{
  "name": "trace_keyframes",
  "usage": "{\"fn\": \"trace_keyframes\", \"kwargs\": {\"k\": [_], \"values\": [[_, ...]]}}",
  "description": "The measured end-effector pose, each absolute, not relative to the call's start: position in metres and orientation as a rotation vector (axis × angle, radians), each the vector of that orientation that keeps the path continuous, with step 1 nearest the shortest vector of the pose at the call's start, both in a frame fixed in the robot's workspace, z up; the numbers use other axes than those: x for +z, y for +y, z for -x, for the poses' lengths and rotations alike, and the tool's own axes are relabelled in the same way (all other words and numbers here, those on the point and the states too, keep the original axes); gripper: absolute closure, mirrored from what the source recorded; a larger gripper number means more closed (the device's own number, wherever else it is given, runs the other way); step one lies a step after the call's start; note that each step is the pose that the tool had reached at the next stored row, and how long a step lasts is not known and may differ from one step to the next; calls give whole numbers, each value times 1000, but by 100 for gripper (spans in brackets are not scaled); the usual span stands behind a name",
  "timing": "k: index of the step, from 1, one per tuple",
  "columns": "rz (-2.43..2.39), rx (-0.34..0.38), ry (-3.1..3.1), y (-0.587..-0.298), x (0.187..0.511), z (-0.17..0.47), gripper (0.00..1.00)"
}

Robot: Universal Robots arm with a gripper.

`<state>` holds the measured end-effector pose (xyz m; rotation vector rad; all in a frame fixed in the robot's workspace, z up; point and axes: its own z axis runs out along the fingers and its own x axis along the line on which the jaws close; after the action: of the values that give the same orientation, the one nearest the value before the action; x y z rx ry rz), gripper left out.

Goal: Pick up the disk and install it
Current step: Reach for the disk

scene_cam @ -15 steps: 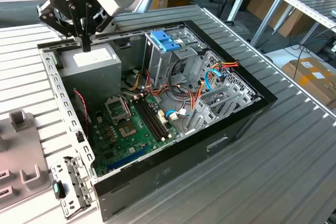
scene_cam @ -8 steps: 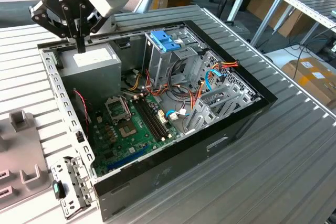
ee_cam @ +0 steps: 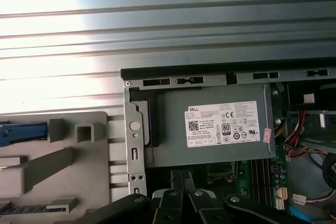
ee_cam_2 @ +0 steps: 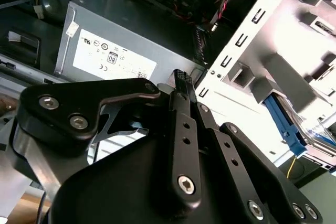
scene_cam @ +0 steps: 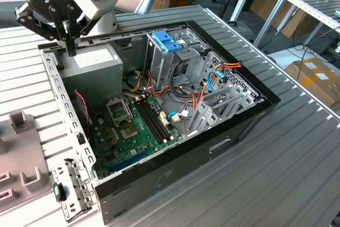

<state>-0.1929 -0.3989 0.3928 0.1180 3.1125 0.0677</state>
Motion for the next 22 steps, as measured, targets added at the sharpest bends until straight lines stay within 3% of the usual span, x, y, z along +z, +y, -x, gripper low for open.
{"fn": "trace_keyframes", "kwargs": {"k": [22], "values": [[-118,68,3112,-399,392,229,89]]}}
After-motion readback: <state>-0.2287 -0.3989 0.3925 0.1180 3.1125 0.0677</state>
